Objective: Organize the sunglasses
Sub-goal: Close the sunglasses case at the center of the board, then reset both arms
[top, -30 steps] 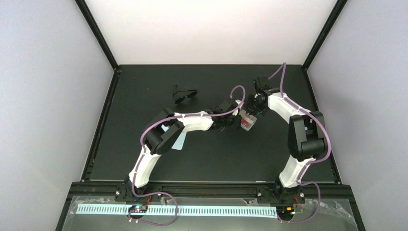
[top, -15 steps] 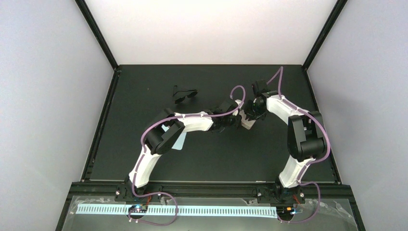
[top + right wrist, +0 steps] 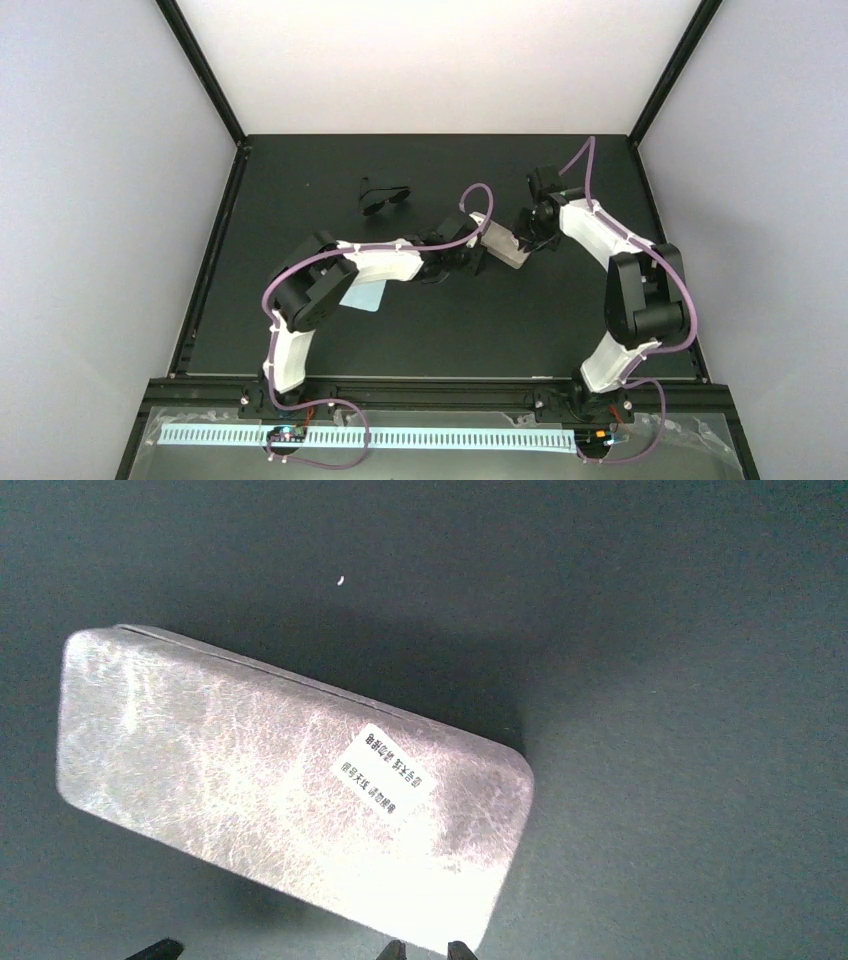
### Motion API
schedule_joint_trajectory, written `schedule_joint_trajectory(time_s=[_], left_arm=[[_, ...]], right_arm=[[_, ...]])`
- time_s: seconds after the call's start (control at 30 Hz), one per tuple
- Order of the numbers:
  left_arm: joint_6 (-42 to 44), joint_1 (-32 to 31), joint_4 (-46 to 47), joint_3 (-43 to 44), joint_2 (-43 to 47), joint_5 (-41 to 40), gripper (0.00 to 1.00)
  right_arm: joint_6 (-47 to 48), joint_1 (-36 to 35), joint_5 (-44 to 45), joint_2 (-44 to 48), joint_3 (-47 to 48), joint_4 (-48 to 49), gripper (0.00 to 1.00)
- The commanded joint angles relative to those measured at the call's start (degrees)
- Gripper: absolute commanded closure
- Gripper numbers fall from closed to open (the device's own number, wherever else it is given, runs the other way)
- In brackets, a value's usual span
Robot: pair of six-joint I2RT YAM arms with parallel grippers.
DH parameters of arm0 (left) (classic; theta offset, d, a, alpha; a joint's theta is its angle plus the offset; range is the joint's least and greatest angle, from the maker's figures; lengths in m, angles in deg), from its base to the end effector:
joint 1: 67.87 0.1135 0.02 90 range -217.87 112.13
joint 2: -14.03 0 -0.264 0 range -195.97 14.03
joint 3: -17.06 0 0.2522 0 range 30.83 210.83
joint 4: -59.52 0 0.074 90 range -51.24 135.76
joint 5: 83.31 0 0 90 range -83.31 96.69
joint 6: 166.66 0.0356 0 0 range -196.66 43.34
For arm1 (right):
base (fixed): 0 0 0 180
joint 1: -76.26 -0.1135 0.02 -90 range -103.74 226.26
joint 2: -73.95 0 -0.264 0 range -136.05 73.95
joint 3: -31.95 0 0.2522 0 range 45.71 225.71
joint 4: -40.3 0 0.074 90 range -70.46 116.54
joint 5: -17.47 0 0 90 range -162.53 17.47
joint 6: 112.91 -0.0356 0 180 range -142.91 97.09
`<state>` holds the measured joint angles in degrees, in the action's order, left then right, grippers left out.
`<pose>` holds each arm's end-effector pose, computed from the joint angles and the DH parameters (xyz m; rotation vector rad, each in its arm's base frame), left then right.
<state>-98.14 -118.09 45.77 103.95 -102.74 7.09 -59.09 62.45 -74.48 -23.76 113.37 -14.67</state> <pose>0.2794 -0.3359 0.1479 0.6039 2.3428 -0.6137 0.3228 0.0806 0.2006 0.5449 2.7969 0.2426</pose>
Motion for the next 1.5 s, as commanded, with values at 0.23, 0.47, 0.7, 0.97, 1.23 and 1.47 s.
schedule_joint_trajectory(time_s=[0.23, 0.47, 0.7, 0.97, 1.23, 1.47], left_arm=[[1.13, 0.38, -1.66, -7.13, 15.1, -6.28, 0.47], [2.1, 1.24, -5.7, -12.39, 25.22, -9.06, 0.41], [1.62, 3.69, -12.75, -16.8, 34.82, -12.4, 0.28], [2.72, 11.02, -18.86, -19.16, 41.25, -11.49, 0.13], [2.37, 18.39, -25.17, -17.36, 40.76, -11.63, 0.08], [0.39, 22.54, -30.53, -19.96, 44.61, -11.3, 0.09]], right_arm=[[-4.4, -0.13, 3.93, 11.15, -1.13, -2.16, 0.87], [-5.44, -0.2, 3.56, 17.87, -2.76, -1.38, 0.75], [-5.67, -0.17, 3.58, 23.21, -5.51, -0.39, 0.46], [-5.64, -0.17, 3.65, 26.9, -9.08, -0.57, 0.22], [-4.75, -0.17, 3.89, 28.35, -9.91, -2.26, 0.16], [-3.01, -0.2, 3.9, 28.73, -9.93, -3.27, 0.15]])
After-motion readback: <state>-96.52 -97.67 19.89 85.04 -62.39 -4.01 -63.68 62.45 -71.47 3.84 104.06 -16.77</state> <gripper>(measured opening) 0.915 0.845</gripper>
